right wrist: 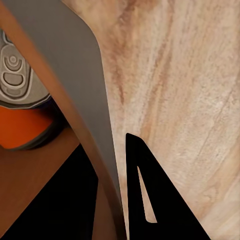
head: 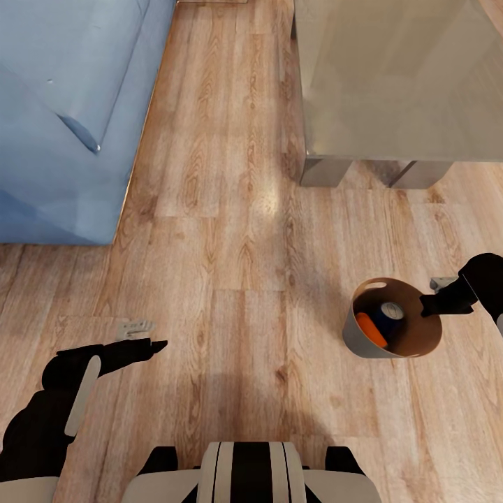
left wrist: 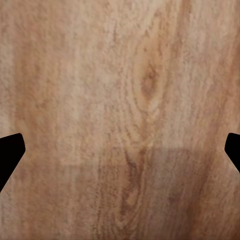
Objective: Put the three can of soda from the living room inside the tash can in the kitchen.
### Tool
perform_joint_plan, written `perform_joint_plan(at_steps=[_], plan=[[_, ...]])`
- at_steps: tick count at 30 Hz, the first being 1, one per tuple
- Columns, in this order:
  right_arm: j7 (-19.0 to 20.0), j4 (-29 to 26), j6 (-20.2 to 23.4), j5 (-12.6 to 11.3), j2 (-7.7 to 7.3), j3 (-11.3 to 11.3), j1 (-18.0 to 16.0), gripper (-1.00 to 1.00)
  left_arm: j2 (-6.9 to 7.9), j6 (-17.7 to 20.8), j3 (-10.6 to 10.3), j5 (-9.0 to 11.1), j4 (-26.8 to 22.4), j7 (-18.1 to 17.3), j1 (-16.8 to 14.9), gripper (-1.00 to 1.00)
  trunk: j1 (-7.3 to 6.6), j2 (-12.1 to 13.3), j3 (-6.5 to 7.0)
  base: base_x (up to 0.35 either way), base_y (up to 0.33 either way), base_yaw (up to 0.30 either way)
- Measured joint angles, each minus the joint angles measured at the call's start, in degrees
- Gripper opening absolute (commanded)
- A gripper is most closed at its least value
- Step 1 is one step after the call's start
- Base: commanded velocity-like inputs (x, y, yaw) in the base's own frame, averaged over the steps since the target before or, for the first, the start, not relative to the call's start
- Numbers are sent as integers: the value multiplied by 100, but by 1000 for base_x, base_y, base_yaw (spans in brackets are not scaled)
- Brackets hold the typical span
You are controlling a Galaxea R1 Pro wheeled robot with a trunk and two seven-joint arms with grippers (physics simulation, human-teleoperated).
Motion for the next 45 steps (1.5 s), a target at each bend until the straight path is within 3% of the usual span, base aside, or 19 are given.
perform_joint_plan(at_steps=[11, 12, 14, 45], plan=[[0, 0, 0, -1, -1, 0, 1, -100, -5, 0, 5, 0, -5, 5, 1, 100, 0, 0, 0, 0, 0, 0], [0, 0, 0, -1, -1, 0, 1, 100, -4, 0, 5, 0, -6, 5, 1, 100, 0, 0, 0, 0, 0, 0], [3, -5, 0, 64, 51, -33, 8, 100, -4, 0, 3, 0, -3, 4, -2, 100, 2, 0, -1, 0, 0, 0], [3, -5, 0, 64, 49, -37, 8, 100, -9, 0, 3, 0, 2, 5, -2, 100, 2, 0, -1, 0, 0, 0]])
